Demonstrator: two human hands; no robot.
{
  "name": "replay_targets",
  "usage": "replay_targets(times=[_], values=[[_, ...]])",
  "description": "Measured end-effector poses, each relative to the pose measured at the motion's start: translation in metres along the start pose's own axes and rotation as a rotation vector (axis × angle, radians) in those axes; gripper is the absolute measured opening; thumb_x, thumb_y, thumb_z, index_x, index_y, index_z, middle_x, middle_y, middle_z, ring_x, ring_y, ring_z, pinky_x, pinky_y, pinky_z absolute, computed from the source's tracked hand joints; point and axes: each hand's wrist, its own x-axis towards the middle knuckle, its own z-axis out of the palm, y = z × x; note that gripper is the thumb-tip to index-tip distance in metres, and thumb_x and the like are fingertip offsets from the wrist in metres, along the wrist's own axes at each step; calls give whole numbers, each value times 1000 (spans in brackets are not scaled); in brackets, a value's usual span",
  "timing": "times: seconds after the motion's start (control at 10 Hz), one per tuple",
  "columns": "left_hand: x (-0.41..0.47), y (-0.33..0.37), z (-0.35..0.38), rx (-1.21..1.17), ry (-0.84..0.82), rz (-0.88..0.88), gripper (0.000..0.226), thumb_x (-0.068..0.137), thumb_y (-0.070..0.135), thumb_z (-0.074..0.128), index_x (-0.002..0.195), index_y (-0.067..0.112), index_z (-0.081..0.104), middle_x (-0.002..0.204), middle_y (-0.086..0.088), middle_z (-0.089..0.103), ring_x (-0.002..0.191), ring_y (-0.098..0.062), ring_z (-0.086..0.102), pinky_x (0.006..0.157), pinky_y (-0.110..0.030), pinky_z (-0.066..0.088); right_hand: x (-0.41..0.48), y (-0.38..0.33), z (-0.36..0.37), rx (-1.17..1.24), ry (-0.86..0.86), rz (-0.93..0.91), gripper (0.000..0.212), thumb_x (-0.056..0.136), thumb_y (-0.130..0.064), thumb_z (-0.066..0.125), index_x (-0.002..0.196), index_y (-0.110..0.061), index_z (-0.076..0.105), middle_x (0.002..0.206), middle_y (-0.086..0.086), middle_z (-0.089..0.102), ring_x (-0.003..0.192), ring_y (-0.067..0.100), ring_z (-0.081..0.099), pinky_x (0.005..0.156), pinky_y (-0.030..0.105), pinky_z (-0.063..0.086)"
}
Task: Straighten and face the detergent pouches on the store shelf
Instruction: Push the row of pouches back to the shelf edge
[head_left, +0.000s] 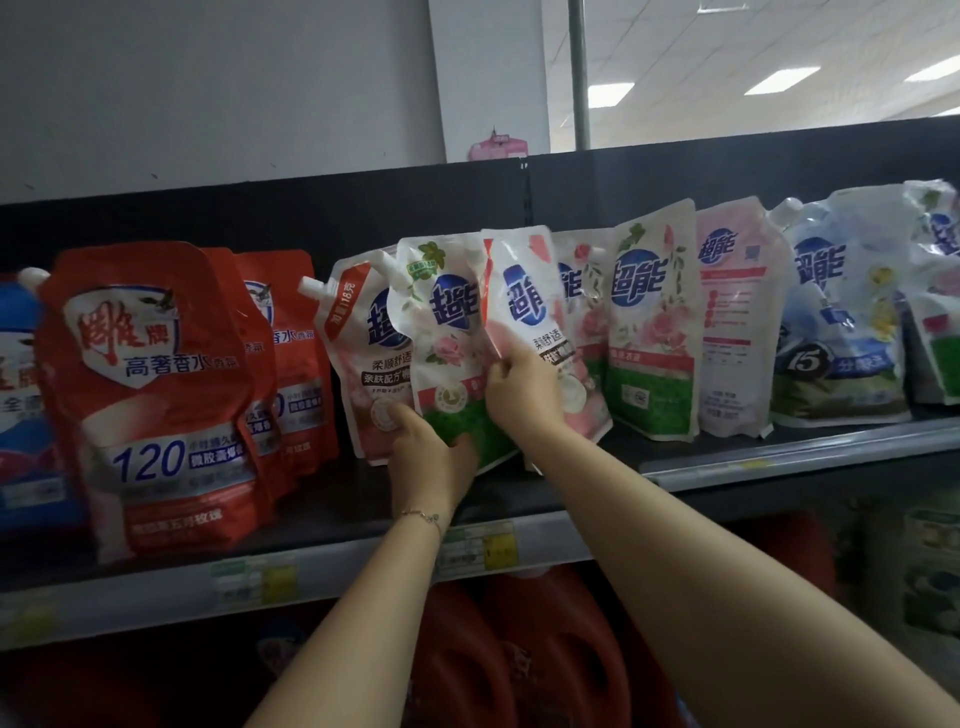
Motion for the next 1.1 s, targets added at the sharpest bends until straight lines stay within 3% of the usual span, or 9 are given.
replay_targets(times=[0.1, 0.2, 0.4, 0.6, 0.7, 0.8, 0.9, 1.0, 1.1], values=[[1, -1, 1, 6, -1, 0, 73, 81, 22, 65, 137, 1, 23, 104, -10, 61, 94, -33, 62, 79, -41, 54, 3, 6, -8, -68, 14, -17, 16, 92, -16, 50, 105, -17, 59, 84, 3, 62, 76, 19, 60, 61, 30, 48], [2, -1, 0, 25, -5, 18, 72, 81, 27, 66, 135, 2, 25, 106, -14, 62, 93, -34, 63, 79, -42, 55, 1, 13, -25, -289, 102, 5, 19, 87, -32, 57, 77, -16, 55, 68, 0, 57, 64, 20, 57, 55, 28, 41], [1, 3, 0, 11, -46, 26, 54, 83, 15, 62, 129, 10, 34, 101, -7, 60, 90, -29, 62, 76, -32, 51, -7, 13, -22, -380, 102, -89, 28, 94, -21, 47, 67, -12, 51, 63, -2, 47, 64, 22, 50, 57, 29, 34], [16, 8, 9, 50, -232, 64, 56, 92, 9, 54, 143, 14, 33, 130, -12, 54, 117, -31, 54, 97, -36, 45, -18, 7, -13, -373, 107, -247, 29, 96, -21, 45, 69, -11, 48, 60, 1, 47, 59, 23, 47, 54, 31, 35], [19, 15, 12, 82, -445, 52, 48, 99, 10, 46, 146, 8, 33, 144, -11, 44, 127, -21, 48, 100, -18, 37, -22, 4, -3, -333, 173, -311, 25, 92, -19, 51, 68, -14, 44, 62, 10, 55, 55, 24, 41, 55, 30, 27], [7, 33, -11, 68, -599, 92, 38, 103, 5, 34, 140, -3, 39, 106, 7, 56, 88, -1, 54, 71, -1, 42, -26, 1, 6, -263, 235, -375, 29, 85, -14, 57, 63, -18, 38, 55, 11, 56, 46, 21, 34, 48, 25, 18], [18, 22, -20, 154, -619, 128, 29, 96, -5, 42, 118, 8, 56, 85, 6, 52, 89, -12, 55, 72, -9, 47, -28, -5, 10, -271, 284, -398, 30, 81, -15, 56, 60, -19, 35, 50, 9, 52, 43, 20, 28, 45, 20, 7], [18, 18, -36, 277, -723, 170, 25, 82, -9, 57, 97, 10, 61, 100, -13, 65, 100, -29, 60, 91, -38, 51, -28, -8, 17, -283, 203, -401, 25, 88, -16, 53, 64, -13, 46, 62, 12, 59, 50, 24, 37, 51, 28, 22], [15, 10, -53, 196, -781, 160, 27, 75, -11, 68, 93, 9, 64, 89, -3, 67, 85, -11, 62, 78, -22, 52, -32, -18, 29, -268, 140, -338, 23, 92, -18, 50, 73, -7, 56, 75, 14, 64, 61, 28, 45, 59, 31, 26]])
